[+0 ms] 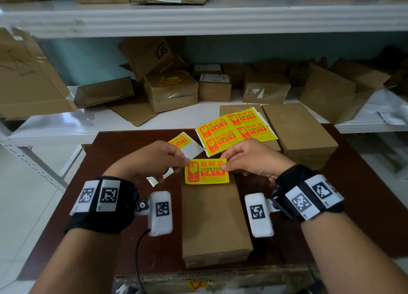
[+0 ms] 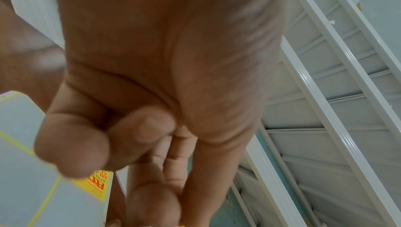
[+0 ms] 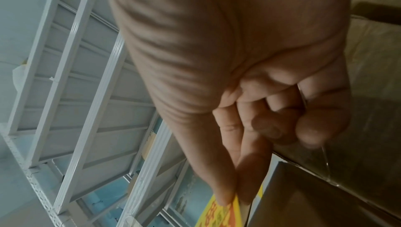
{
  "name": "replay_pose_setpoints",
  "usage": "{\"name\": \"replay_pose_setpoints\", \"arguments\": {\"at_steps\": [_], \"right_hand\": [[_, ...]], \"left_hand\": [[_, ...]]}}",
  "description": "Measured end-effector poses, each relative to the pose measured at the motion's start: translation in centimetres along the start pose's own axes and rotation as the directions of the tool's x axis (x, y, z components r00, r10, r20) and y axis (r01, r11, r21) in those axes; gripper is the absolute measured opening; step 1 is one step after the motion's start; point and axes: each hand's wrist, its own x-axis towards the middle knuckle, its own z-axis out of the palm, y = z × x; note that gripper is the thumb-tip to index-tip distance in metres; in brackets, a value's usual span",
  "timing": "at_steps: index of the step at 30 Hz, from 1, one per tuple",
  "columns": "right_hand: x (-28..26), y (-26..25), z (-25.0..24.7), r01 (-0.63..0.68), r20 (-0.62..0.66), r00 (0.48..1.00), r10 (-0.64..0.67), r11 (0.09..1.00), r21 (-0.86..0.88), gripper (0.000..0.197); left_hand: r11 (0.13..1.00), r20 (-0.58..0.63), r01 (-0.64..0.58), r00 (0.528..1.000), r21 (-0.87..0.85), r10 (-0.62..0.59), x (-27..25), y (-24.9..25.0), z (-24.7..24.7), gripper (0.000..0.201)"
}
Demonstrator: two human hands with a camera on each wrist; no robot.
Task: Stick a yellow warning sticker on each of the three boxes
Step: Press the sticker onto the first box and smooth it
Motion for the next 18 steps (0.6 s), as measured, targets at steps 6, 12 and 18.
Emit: {"name": "replay_pose_setpoints", "arguments": {"at_steps": [6,12,18], "right_hand": [[0.0,0.1,-0.1,0.007,0.019,1.000,-0.007,1.000,-0.021,0.020],[0.2,0.3,0.1,0.012,0.008,1.000,-0.012,1.000,-0.003,0.027],[0.7,0.8,0.1,0.014,0.018,1.000,-0.014,1.000,0.009,0.030]], "left_hand": [[1.000,0.023,-0.006,1.000,0.031,0.005,0.1,-0.3,0.0,0.025],[0.998,0.019,0.006,1.000,0.068,-0.007,0.6,-1.0,0.0,0.019],[0.995,0.017,0.011,1.000,0.096,-0.013,0.8,-1.0,0.0,0.017]]}}
